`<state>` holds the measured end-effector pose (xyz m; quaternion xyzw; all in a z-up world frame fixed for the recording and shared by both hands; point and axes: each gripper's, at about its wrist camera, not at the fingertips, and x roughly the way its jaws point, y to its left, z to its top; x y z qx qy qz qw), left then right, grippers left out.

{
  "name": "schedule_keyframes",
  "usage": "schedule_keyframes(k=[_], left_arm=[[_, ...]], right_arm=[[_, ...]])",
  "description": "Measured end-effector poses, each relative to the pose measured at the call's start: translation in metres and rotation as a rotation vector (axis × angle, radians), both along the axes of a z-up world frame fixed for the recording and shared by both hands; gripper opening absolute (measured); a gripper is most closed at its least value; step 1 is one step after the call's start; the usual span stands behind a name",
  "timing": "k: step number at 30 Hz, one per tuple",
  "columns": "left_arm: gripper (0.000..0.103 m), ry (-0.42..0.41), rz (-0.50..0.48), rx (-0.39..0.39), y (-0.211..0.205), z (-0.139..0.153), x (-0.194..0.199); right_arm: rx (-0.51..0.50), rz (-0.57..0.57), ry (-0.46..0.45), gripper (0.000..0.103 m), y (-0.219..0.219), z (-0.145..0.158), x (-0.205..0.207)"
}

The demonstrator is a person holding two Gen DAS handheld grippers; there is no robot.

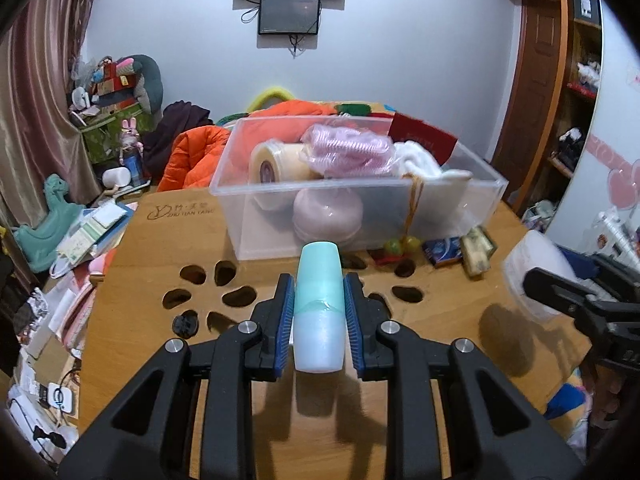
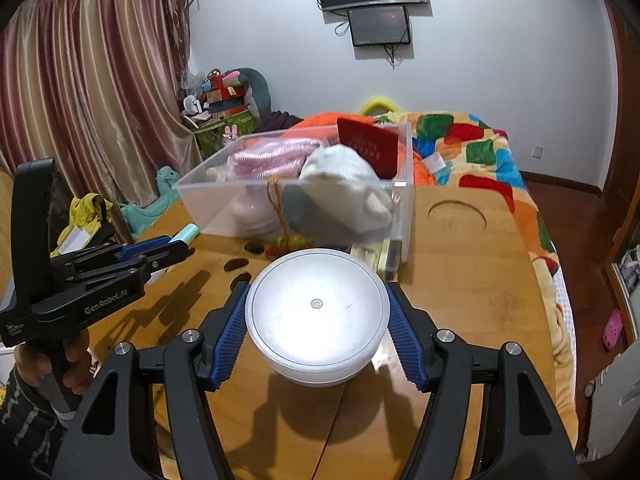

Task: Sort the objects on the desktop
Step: 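Carry mint-green bottle with left tool over bin while right tool carries white container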

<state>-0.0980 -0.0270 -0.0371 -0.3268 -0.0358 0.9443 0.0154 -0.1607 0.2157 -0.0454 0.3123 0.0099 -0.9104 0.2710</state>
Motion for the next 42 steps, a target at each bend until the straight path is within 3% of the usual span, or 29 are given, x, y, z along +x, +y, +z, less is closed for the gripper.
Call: schedule_keyframes(k=[20, 28, 42], left_arm=[[0.024, 0.097, 0.010, 0.031, -0.010, 0.052, -0.025], [0.024, 0.103, 0.028, 0.037, -0.022, 0.053, -0.048], [0.024, 0.091, 0.031, 0.051, -0.033, 0.042, -0.088]], right_arm=[[0.007, 0.031, 0.083, 0.062, -0.006, 0.041, -0.041], [-0.031, 0.022, 0.086, 0.062, -0.010, 0.050, -0.068], [-0.005, 0.016, 0.068, 0.062, -0.029, 0.043, -0.121]])
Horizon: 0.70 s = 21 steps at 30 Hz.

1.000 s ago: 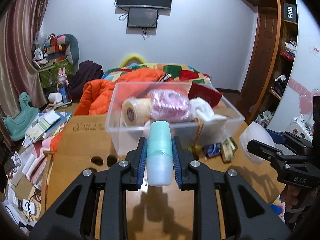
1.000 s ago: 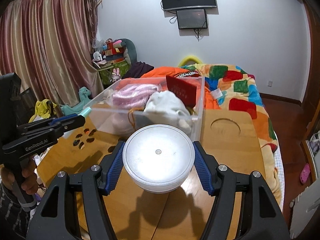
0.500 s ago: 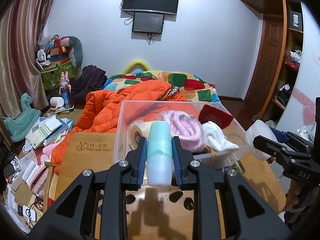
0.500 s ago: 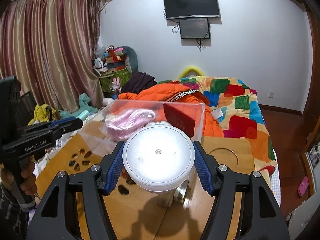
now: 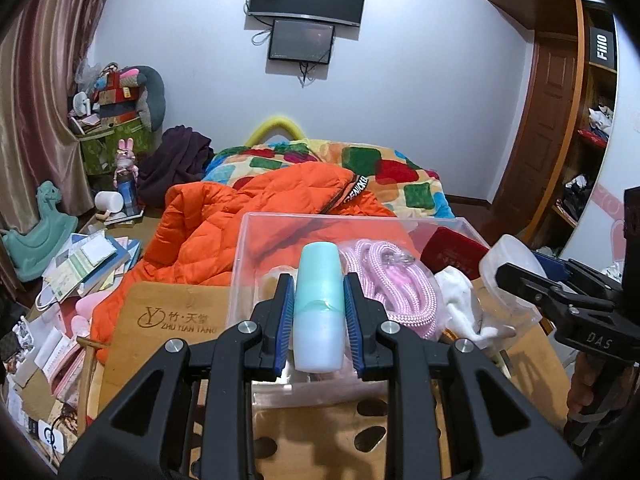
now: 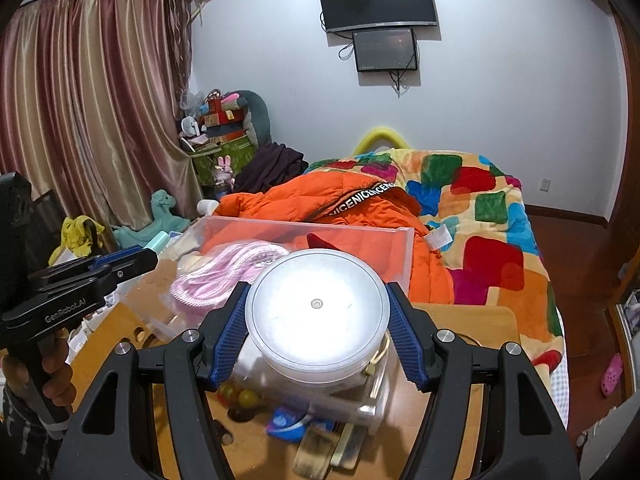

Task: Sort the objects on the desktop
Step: 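Open both tools to drop the mint-green bottle and white container into bin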

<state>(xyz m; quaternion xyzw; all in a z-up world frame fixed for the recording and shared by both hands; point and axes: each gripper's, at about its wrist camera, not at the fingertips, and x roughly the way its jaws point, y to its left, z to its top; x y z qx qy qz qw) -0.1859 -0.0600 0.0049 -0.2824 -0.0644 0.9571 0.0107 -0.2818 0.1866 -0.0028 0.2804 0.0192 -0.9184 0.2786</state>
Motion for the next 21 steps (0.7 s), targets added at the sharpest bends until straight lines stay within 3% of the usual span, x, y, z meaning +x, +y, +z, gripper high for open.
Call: schedule_keyframes(k=[17, 21], left_arm=[[0.025, -0.040, 0.027, 0.002, -0.005, -0.018, -0.014], [0.033, -0.033, 0.025, 0.011, -0.005, -0.015, -0.010]], right_arm=[[0.037, 0.036, -0.044, 0.064, -0.021, -0.022, -0.019], [0.104, 0.023, -0.024, 0.065, -0.029, -0.025, -0.015]])
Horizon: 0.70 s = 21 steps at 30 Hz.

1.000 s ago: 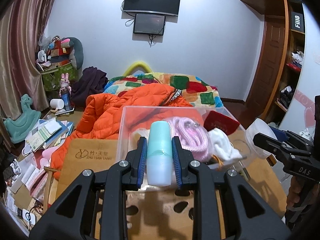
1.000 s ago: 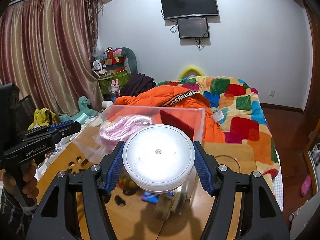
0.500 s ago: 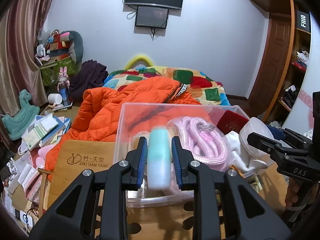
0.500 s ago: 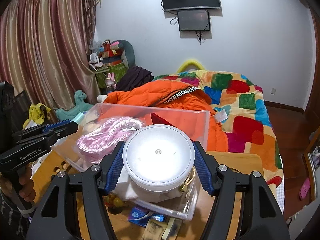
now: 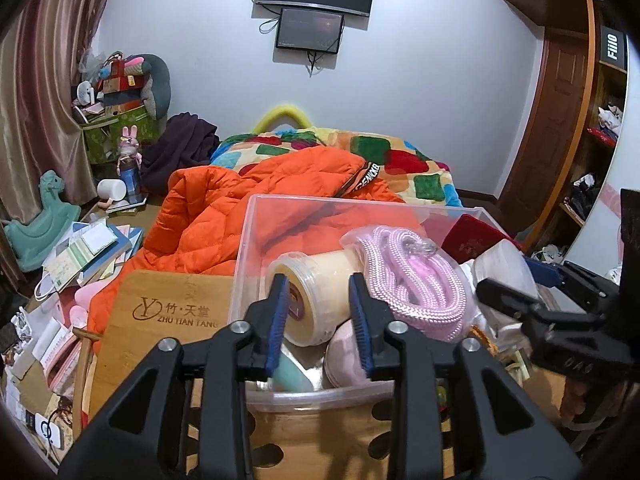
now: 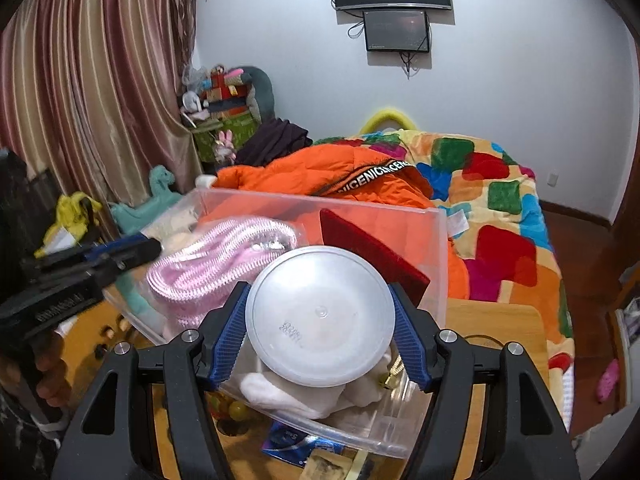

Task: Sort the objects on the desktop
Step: 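Open both tools to drop the mint-green bottle and white container into bin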

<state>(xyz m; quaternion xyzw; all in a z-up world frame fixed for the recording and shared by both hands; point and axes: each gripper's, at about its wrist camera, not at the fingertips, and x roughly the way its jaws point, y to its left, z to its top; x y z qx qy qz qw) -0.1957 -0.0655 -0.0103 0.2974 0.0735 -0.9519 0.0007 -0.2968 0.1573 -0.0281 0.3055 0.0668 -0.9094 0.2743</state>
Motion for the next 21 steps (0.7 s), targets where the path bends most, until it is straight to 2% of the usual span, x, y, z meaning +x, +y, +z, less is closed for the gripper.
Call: schedule_keyframes(k=[4, 7, 9, 21], left_arm=[[0.050, 0.010, 0.002, 0.021, -0.002, 0.005, 0.006], [0.052, 0.027, 0.004, 0.026, -0.002, 0.011, 0.013], [0.056, 0.035, 0.005, 0.024, -0.002, 0.015, 0.017], [0.080, 0.100, 0.022, 0.008, -0.002, 0.036, 0.054]], right_arm=[[0.045, -0.012, 0.011, 0.074, -0.006, -0.001, 0.007], [0.050, -0.017, 0.027, 0.077, -0.007, 0.002, 0.014], [0.058, -0.035, 0.035, 0.084, -0.007, 0.005, 0.017], [0.060, -0.103, 0.103, 0.088, 0.001, 0.032, 0.050]])
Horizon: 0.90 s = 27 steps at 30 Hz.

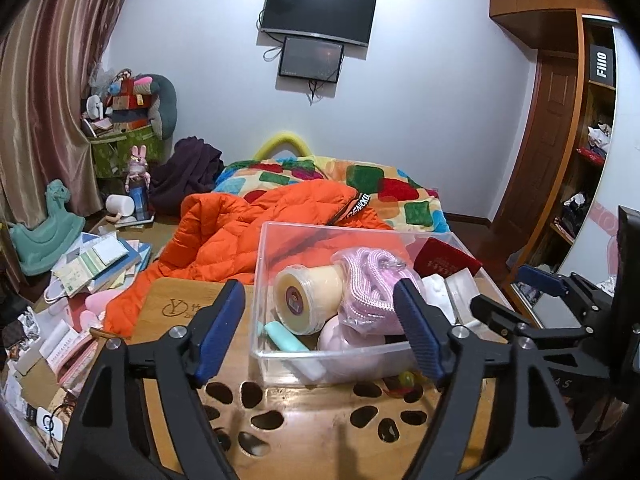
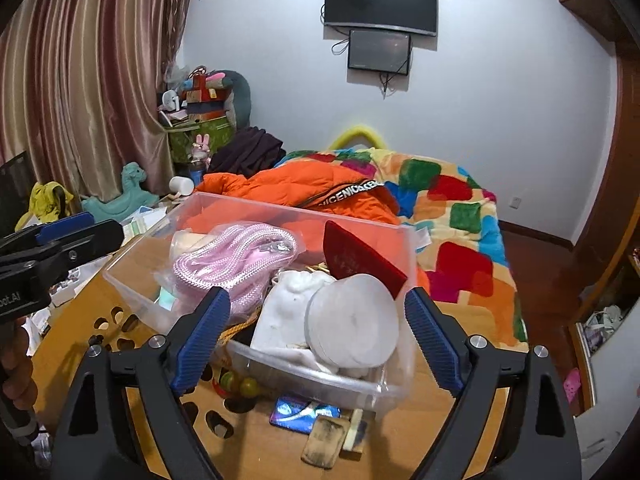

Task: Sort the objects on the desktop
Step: 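Open both tools to drop the mint-green bottle and white container into bin, then grasp green gourd ornament with left tool while right tool grasps gold-edged tile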

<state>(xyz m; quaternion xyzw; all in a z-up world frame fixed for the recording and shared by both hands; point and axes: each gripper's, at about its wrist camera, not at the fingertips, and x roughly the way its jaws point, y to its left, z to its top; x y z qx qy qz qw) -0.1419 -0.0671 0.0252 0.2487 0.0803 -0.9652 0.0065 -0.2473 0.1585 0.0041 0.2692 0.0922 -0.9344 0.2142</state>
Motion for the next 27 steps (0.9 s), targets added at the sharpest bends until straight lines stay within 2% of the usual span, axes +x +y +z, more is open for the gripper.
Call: schedule_keyframes(k=[1, 3, 5, 9, 14, 18, 24, 27], left_arm=[[0.084, 0.002, 0.002, -0.007, 0.001, 0.001, 0.003], [0.090, 0.003, -0.003, -0.013, 0.002, 0.002, 0.008], [0.092, 0.005, -0.006, -0.019, 0.004, 0.002, 0.013], [0.093, -0.010, -0.003, -0.041, 0.012, -0.002, 0.020], [0.093, -0.050, -0.023, -0.032, 0.020, -0.013, 0.025], [0.093, -0.087, -0.032, -0.044, 0.032, -0.025, 0.026], [0.093, -0.143, -0.046, -0.051, 0.048, -0.044, 0.023], [0.093, -0.171, -0.047, -0.053, 0.055, -0.055, 0.016]], right_arm=[[0.002, -0.007, 0.007, 0.089, 0.002, 0.001, 0.004], [-0.003, -0.025, 0.021, 0.099, 0.007, 0.003, 0.011], [-0.032, -0.033, 0.044, 0.102, 0.015, 0.006, 0.022], [-0.066, -0.058, 0.049, 0.102, 0.028, 0.005, 0.037], [0.013, -0.161, 0.081, 0.103, 0.039, -0.008, 0.049], [0.020, -0.165, 0.027, 0.102, 0.050, -0.025, 0.052], [0.005, -0.165, -0.109, 0.102, 0.067, -0.057, 0.046], [0.008, -0.179, -0.125, 0.102, 0.071, -0.065, 0.043]])
